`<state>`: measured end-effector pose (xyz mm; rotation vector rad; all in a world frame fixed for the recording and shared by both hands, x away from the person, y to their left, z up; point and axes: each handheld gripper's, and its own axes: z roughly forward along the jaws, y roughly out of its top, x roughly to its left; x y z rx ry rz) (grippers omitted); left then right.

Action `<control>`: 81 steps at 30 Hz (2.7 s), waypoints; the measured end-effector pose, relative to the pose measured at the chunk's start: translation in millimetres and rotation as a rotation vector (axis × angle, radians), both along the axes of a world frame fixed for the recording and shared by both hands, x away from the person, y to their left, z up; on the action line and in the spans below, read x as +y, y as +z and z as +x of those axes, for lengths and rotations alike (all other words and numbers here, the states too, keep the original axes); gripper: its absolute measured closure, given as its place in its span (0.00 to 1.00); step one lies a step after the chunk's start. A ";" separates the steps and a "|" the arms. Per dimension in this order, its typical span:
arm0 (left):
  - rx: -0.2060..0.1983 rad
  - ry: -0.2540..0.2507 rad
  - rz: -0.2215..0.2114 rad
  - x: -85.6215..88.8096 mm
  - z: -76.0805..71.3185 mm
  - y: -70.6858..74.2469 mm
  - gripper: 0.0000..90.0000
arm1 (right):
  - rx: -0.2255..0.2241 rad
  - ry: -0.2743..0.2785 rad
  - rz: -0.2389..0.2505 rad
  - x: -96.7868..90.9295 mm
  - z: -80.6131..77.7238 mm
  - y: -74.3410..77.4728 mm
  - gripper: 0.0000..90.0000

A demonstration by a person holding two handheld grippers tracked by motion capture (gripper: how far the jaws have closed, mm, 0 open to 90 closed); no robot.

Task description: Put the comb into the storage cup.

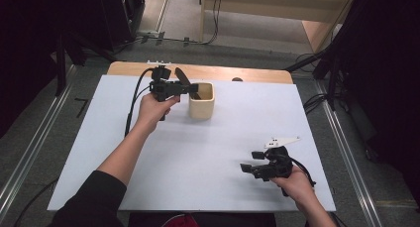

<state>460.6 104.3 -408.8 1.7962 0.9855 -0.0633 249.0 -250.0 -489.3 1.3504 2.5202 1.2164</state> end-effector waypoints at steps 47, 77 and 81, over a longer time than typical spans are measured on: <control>0.126 -0.087 0.052 44.1 -59.5 -21.7 0.30 | -0.003 0.006 0.002 2.9 0.3 -0.6 0.27; 0.075 -0.180 0.192 50.1 -107.5 -38.1 0.30 | 0.002 -0.010 0.003 0.4 2.6 -2.3 0.27; 0.061 -0.185 0.189 53.7 -114.9 -38.5 0.30 | 0.002 -0.013 0.003 -0.3 2.9 -2.4 0.27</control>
